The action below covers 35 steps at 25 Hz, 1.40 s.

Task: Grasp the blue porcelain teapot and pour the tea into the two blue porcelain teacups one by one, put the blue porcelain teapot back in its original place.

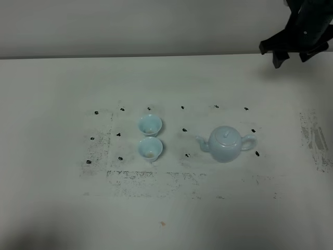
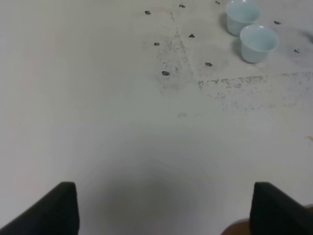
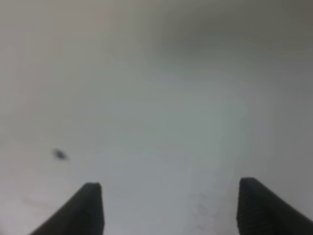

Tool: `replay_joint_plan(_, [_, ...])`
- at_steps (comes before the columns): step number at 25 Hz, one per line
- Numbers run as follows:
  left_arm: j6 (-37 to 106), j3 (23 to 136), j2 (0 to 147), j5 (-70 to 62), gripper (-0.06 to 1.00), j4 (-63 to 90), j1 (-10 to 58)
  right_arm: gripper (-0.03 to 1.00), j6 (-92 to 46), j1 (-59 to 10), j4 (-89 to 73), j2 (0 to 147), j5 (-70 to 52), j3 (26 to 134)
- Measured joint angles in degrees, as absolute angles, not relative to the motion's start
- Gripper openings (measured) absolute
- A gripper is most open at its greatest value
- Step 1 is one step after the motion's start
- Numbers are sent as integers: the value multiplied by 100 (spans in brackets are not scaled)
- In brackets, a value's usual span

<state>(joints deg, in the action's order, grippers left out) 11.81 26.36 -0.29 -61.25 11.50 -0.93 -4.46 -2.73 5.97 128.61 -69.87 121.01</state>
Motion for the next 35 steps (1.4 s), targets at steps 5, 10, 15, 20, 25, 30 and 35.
replay_joint_plan(5, [1181,2636,-29,-6125,68,1150,-93,56,-65,-255,1170,12447,-6965,11267])
replay_joint_plan(10, [1181,2636,-29,-6125,68,1150,-93,56,75,-255,1214,11726,-6173,9779])
replay_joint_plan(15, [1181,2636,-29,-6125,68,1150,-93,56,146,-255,1443,11194,-4455,8121])
replay_joint_plan(20, [1181,2636,-29,-6125,68,1150,-93,56,504,-399,1595,11169,-3146,7080])
replay_joint_plan(25, [1181,2636,-29,-6125,68,1150,-93,56,984,-706,1636,11169,-2576,6851])
replay_joint_plan(30, [1181,2636,-29,-6125,68,1150,-93,56,1356,-1092,1617,11169,-2633,6760])
replay_joint_plan(35, [1181,2636,-29,-6125,68,1150,-93,56,1462,-1267,1415,11169,-2835,6760])
